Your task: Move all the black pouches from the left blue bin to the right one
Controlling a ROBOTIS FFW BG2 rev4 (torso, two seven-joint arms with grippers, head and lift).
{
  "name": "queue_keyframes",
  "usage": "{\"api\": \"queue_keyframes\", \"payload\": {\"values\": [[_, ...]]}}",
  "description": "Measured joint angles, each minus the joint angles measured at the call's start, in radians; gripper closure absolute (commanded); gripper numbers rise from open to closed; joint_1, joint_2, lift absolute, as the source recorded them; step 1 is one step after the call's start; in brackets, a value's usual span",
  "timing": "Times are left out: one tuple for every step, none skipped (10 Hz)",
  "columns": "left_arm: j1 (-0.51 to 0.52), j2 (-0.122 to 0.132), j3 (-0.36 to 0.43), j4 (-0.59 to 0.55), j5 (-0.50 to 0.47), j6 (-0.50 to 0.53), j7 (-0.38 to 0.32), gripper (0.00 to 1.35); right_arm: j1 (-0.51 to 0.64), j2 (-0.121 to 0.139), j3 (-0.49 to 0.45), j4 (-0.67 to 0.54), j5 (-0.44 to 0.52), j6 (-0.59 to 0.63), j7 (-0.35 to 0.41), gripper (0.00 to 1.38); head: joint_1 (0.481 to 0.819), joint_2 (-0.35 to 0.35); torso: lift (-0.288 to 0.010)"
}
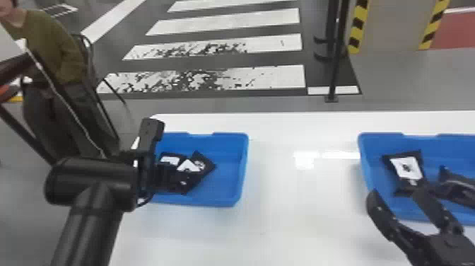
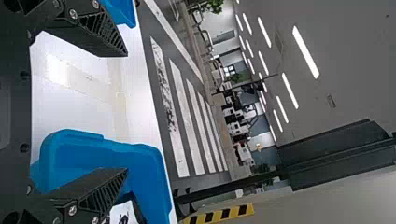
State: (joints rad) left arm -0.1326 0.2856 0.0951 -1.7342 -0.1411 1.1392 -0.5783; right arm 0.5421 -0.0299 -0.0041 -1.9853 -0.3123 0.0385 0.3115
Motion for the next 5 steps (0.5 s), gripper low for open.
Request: {"api": "queue_keyframes", "payload": {"values": [[-0.017, -0.002, -0.013, 0.032, -0.014, 0.005, -0.001, 0.66, -0.001, 0.0, 0.0, 0.003, -0.007, 0.003, 0.0, 0.15, 0.695, 0.205, -0.14], [-0.034, -0.003, -0.022, 0.06, -0.021, 0.007, -0.007, 1.06, -0.004, 0.0, 0.002, 0.006, -0.013, 0.005, 0.0, 0.15, 0.695, 0.204, -0.14], [-0.042, -0.004, -0.028, 0.071, -0.033, 0.006, -0.009, 1.07, -0.004, 0.0, 0.004, 0.011, -0.022, 0.008, 0.001, 0.15, 0.695, 0.206, -0.14], [-0.044, -0.006, -0.026, 0.077, -0.044, 0.003, -0.01, 1.23, -0.005, -0.001, 0.004, 0.014, -0.032, 0.012, 0.001, 0.16, 0.695, 0.209, -0.14], [-0.044, -0.01, -0.017, 0.085, -0.067, -0.008, -0.013, 1.2, -0.005, 0.0, 0.004, 0.016, -0.039, 0.016, 0.002, 0.16, 0.695, 0.218, -0.14]]}}
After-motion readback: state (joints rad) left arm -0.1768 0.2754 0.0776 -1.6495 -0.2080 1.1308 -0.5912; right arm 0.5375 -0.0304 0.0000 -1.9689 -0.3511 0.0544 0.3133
